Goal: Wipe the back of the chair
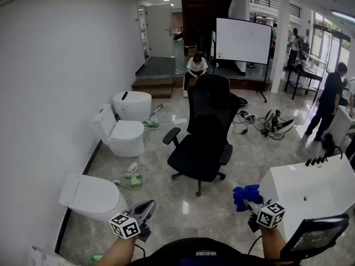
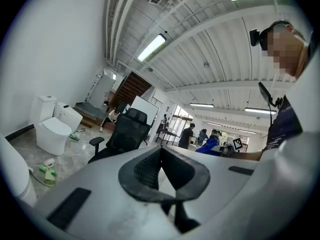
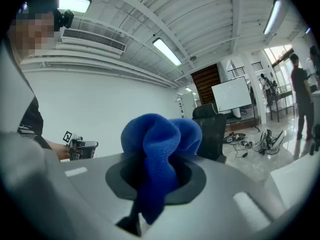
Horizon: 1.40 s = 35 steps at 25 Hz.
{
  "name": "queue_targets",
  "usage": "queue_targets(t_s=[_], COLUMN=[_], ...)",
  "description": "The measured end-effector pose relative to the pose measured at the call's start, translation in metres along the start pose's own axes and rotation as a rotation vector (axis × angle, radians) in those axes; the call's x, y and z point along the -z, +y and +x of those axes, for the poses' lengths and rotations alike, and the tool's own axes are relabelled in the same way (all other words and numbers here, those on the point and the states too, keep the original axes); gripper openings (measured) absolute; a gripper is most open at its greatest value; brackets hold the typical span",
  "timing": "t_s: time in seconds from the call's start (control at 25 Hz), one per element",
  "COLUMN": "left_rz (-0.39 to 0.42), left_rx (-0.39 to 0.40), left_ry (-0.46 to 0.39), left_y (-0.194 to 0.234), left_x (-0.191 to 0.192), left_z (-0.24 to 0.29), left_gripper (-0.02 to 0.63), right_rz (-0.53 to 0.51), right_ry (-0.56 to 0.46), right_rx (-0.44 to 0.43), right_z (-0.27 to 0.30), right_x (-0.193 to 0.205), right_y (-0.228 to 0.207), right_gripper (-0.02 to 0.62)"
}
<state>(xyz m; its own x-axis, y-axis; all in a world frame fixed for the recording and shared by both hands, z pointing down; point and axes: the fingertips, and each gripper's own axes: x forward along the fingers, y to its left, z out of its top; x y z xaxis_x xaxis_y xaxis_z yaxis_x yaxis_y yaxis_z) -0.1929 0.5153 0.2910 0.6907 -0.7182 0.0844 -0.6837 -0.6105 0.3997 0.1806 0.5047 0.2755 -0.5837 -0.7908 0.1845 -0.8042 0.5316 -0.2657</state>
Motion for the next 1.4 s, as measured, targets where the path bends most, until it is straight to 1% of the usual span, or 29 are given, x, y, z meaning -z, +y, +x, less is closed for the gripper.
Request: queue_targets(t_s=[0.2,0.44,0.56,0.68,0.84,0.96,1.12,1.24,1.4], left_rz=[-0.005,-0.012,-0.013,-0.014,-0.02,-0.026,-0.041,-0.05,-0.02], left_rx=[-0.005,-0.028,-0.036,-0.044,-0.049,-0.03,0.02,0.064,0.124], left_ry=[-0.003,0.007,0.017,0.024,0.024,0.022,0.027,0.059,0.084], left_y=[-0.021,-0.055,-0.056,-0.046,-0.021,0.011,0.068,0.114,0.169], left_x=[0.012,0.022,0.022,0.022,0.009,-0.003,-0.019,-0.036,-0.064], left_z=[0.024,0.058,0.071,0.079,0.092,0.107,0.129,0.151,0.176], left_gripper=[0.005,0.005,0.005,0.005,0.005,0.005,0.005,0.005,0.005], right_rz=[-0.007,-0.026,-0.025,-0.016,-0.014,-0.02,-0.035,-0.026,-0.038], right_ry=[-0.002,0.008,0.013,0.017,0.022,0.029,0.031,0.025,0.008], right_rx=[-0.009,-0.054,-0.069,-0.074,-0.075,-0.062,-0.008,0.044,0.093], right_z=[-0.016,-0.026,-0.018,-0.004,0.023,0.054,0.106,0.148,0.207], right_x=[-0.001,-0.015,-0.017,-0.016,-0.023,-0.029,-0.039,-0.054,-0.075], right_y=[-0.028,-0.065,-0.078,-0.089,-0.095,-0.098,-0.102,-0.104,-0.106], right_gripper=[0.064,0.064,0.064,0.064,0.064,0.064,0.064,0.064,0.064])
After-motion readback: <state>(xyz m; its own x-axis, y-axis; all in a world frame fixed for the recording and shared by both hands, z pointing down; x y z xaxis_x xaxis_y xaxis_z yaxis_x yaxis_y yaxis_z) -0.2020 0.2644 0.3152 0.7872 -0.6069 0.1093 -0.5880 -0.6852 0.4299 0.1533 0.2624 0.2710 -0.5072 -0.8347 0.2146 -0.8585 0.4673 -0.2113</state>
